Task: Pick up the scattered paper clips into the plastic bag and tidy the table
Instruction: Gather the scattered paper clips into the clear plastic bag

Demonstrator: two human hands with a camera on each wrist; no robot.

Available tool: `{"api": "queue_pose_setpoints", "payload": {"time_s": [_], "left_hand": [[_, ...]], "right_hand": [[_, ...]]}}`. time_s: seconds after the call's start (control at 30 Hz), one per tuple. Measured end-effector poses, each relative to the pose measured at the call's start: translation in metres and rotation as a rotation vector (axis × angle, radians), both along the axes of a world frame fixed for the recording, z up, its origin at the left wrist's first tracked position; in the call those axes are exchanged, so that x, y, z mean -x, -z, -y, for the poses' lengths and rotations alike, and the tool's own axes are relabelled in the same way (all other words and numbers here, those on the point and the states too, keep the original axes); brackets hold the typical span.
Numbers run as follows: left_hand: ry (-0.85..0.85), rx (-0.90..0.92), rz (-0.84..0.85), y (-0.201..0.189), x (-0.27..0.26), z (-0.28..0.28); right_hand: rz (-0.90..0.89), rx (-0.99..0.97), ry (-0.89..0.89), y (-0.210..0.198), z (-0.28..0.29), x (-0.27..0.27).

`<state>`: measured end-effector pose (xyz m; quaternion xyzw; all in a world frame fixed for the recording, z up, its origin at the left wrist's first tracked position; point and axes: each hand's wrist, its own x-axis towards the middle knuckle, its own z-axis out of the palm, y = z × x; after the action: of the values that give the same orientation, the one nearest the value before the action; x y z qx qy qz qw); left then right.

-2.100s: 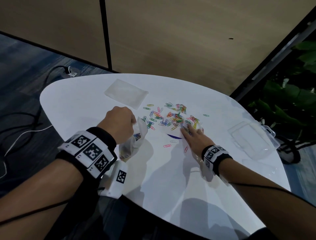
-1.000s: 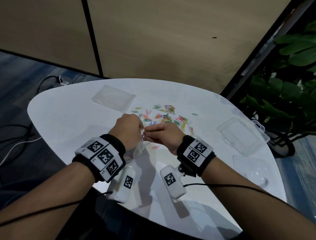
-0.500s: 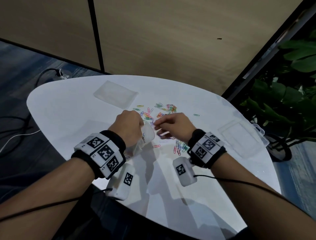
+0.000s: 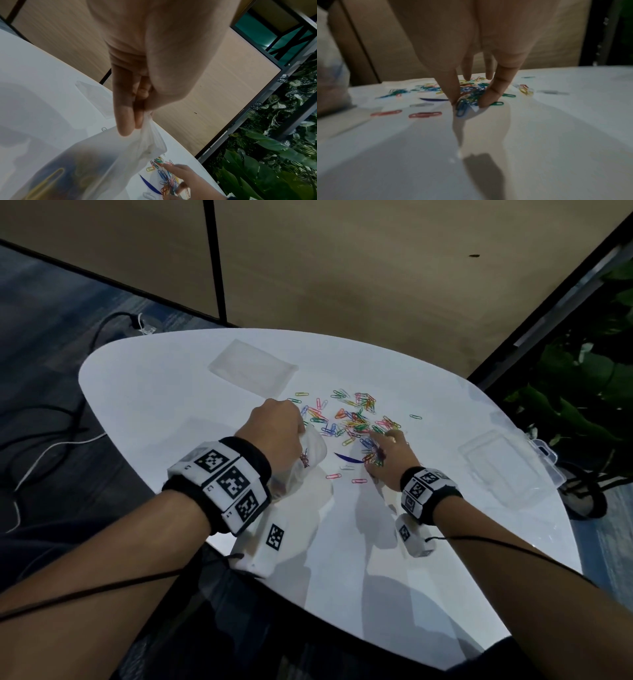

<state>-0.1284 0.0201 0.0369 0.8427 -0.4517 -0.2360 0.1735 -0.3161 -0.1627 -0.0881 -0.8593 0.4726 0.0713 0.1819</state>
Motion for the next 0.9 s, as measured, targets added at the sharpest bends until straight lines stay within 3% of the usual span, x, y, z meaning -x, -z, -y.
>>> {"api": "queue_pose_setpoints", "payload": {"time_s": [0.07, 0.17, 0.27, 0.37, 0.53, 0.63, 0.73, 0.83, 0.9], "left_hand": [[0.005, -0.004, 0.008, 0.002, 0.000, 0.001], [0.011, -0.014, 0.021, 0.003, 0.000, 0.001], [0.027, -0.014, 0.040, 0.005, 0.000, 0.002], [0.027, -0.021, 0.046, 0.007, 0.000, 0.002], [0.012, -0.016, 0.027, 0.007, 0.001, 0.004], [-0.002, -0.010, 0.020, 0.006, 0.002, 0.004], [-0.046, 0.004, -0.002, 0.006, 0.005, 0.002], [-0.070, 0.030, -0.020, 0.006, 0.007, 0.002], [-0.079, 0.056, -0.025, 0.005, 0.009, 0.003]], "right_hand": [[-0.102, 0.082, -0.126, 0.001, 0.000, -0.007], [-0.080, 0.198, -0.220, 0.004, -0.001, -0.018], [-0.074, 0.255, -0.196, 0.003, -0.004, -0.021], [-0.018, 0.184, -0.079, -0.001, 0.000, -0.018], [0.300, -0.129, 0.348, -0.022, 0.011, -0.003], [0.729, -0.592, 0.569, -0.043, 0.006, -0.004], [0.991, -0.951, 0.539, -0.071, -0.017, -0.019], [1.047, -1.132, 0.435, -0.090, -0.047, -0.037], [1.034, -1.142, 0.392, -0.090, -0.064, -0.047]]}}
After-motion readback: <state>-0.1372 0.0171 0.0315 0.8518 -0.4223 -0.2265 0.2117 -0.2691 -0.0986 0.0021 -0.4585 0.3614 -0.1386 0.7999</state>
